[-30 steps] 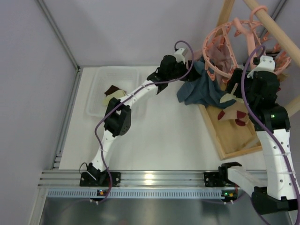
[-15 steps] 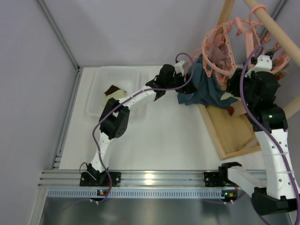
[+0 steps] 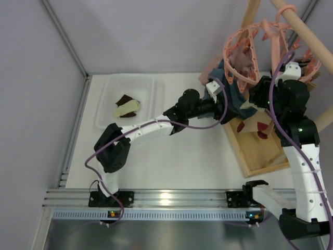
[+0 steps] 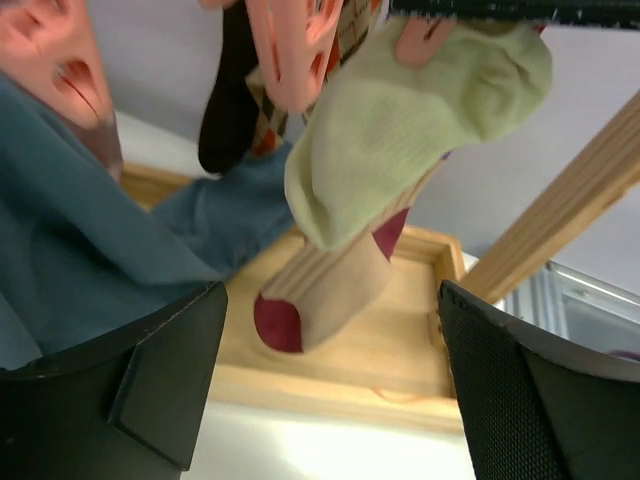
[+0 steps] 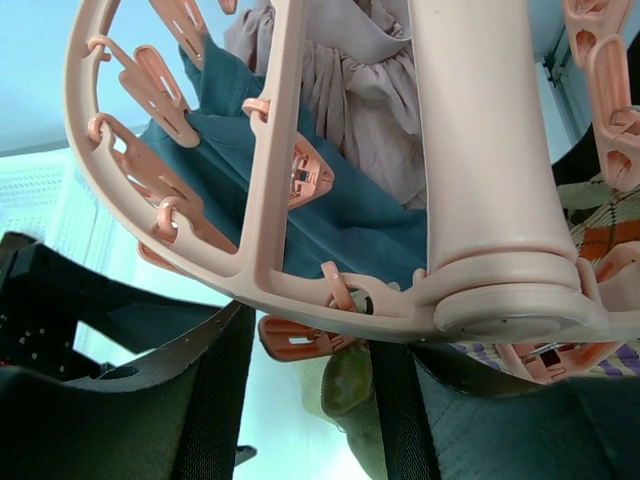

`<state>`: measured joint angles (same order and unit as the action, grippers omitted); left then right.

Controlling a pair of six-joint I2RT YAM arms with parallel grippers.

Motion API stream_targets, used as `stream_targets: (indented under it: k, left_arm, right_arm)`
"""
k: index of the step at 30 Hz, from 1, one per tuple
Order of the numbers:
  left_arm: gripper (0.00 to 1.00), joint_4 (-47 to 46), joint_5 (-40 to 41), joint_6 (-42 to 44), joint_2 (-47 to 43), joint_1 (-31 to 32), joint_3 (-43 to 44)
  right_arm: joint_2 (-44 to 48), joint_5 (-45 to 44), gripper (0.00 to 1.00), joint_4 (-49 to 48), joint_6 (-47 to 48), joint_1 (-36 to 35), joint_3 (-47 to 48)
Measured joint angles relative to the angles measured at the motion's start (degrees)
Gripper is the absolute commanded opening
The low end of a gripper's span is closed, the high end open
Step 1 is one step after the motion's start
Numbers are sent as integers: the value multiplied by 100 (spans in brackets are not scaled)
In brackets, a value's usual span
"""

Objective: Remove the socks clipped to the hanger

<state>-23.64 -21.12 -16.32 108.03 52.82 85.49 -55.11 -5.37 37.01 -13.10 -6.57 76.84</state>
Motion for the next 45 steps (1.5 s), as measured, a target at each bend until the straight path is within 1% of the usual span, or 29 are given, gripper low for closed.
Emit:
stream_targets:
  k: [2,3,8,14,18,20,21,22,25,26,28,29,31,38,45]
  left_arm:
    - [97,-308,103,129,92,44,7]
    - [98,-485,168,203,162,70,7]
    - [98,-935,632,645,669,269,160]
    - [98,-966,931,997,1191,474,654]
    - [98,-990,1176,1095,1355,533,1001]
    - [85,-1027,1287,1108,1379,535,1099]
    - [75,-1047,1331,1115,1392,533,1141]
    - [57,-1075,1340,1117,1414,533,1185]
    - [40,-1110,1344,1060,1438,525,1237]
    - [31,-1113,1300,1032,1438,522,1237]
    - [21,-1110,1241,994,1438,522,1237]
    - [9,-1113,1193,981,1438,525,1237]
    - [0,-1113,1099,949,1438,525,1237]
    - [0,-1119,782,813,1438,525,1196]
    - [0,-1158,286,555,1438,525,1134]
  right_arm:
    - [0,55,46,-4,-20,0,0]
    - [0,70,46,-4,-24,0,0]
    - [0,133,46,-13,-57,0,0]
    - [0,267,46,-20,-66,0,0]
    - [0,332,46,-20,-70,0,0]
    - [0,341,46,-17,-81,0,0]
    - [0,343,46,-17,-90,0,0]
    - [0,343,46,-17,-94,0,0]
    - [0,341,49,-20,-103,0,0]
    - [0,341,49,-22,-105,0,0]
    - [0,341,51,-26,-105,0,0]
    - [0,339,51,-33,-107,0,0]
    - [0,330,52,-46,-105,0,0]
    - [0,216,52,-57,-96,0,0]
    - [2,26,51,-57,9,0,4]
